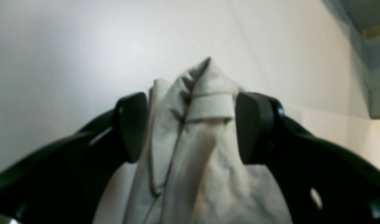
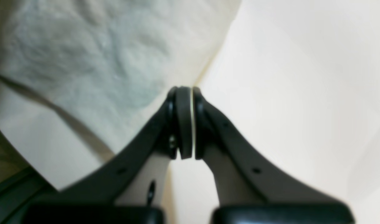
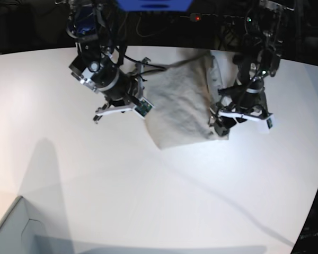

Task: Layout the t-shirt on the table in an organized manner, then fold the t-shirt properly
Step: 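Grasp the folded bundle edges with both grippers and square them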

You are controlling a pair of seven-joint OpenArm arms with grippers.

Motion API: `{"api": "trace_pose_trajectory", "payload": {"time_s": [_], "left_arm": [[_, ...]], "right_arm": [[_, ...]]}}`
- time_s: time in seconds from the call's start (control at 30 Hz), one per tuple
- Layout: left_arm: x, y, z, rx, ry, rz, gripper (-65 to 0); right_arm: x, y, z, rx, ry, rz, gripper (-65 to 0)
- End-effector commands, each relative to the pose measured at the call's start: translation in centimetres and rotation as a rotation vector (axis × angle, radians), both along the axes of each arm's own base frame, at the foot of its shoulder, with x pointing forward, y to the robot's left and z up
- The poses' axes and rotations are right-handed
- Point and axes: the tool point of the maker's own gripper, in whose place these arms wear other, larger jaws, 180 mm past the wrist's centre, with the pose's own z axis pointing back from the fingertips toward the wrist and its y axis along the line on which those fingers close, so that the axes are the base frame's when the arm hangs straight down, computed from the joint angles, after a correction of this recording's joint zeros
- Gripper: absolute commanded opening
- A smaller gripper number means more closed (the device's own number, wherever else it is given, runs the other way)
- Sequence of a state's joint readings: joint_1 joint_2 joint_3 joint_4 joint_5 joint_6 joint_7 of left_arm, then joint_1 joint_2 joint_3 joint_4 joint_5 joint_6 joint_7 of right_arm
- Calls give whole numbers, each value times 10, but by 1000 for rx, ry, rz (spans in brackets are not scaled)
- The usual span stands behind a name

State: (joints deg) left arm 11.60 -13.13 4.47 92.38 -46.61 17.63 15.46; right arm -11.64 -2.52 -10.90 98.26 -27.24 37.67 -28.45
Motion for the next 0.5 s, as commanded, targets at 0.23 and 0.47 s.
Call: {"api": "trace_pose_trajectory", "payload": {"time_s": [0.23, 0.47], "left_arm": [[18, 22, -33, 44, 66, 38, -217], [13, 43, -31, 77, 68, 47, -217]], "right_arm": [[-1, 0, 6, 16, -22, 3, -650], [-3, 0, 4, 15, -16, 3, -650]]}}
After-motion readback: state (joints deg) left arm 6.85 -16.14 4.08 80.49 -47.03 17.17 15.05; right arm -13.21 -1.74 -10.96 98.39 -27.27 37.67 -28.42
